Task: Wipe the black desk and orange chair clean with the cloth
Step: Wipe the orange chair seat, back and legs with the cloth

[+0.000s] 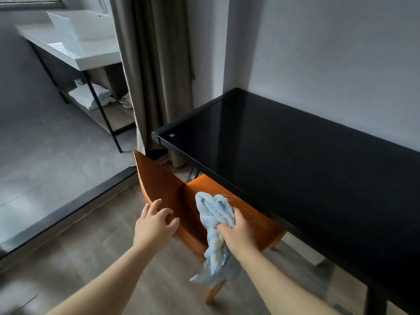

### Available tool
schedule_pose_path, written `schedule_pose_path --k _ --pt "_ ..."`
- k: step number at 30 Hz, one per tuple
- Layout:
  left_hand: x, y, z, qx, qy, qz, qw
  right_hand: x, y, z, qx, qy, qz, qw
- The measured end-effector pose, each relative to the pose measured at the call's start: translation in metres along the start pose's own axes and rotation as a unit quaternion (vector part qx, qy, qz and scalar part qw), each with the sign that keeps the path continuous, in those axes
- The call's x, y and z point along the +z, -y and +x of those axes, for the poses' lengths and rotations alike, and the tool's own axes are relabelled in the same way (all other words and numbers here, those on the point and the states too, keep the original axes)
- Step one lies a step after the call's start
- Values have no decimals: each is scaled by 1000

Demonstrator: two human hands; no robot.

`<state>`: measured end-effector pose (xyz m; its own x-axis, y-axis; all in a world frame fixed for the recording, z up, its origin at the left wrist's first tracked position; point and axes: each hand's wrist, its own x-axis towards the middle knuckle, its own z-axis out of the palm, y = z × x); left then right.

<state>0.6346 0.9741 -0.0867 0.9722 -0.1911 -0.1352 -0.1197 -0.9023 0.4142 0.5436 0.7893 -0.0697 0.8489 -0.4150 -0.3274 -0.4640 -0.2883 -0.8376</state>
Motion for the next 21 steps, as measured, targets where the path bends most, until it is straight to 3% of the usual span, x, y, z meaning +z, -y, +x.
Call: schedule_pose_path --k 8,12,15,21 --pt "-18 23 19 103 -22 88 991 25 27 21 -4 28 -131 991" --pt "-38 39 52 177 29 138 974 40 53 33 -37 53 -155 986" --pt "-54 51 74 259 71 167 949 61 69 39 11 57 -187 981" --pt "-66 64 95 407 127 209 880 94 87 33 157 14 -415 896"
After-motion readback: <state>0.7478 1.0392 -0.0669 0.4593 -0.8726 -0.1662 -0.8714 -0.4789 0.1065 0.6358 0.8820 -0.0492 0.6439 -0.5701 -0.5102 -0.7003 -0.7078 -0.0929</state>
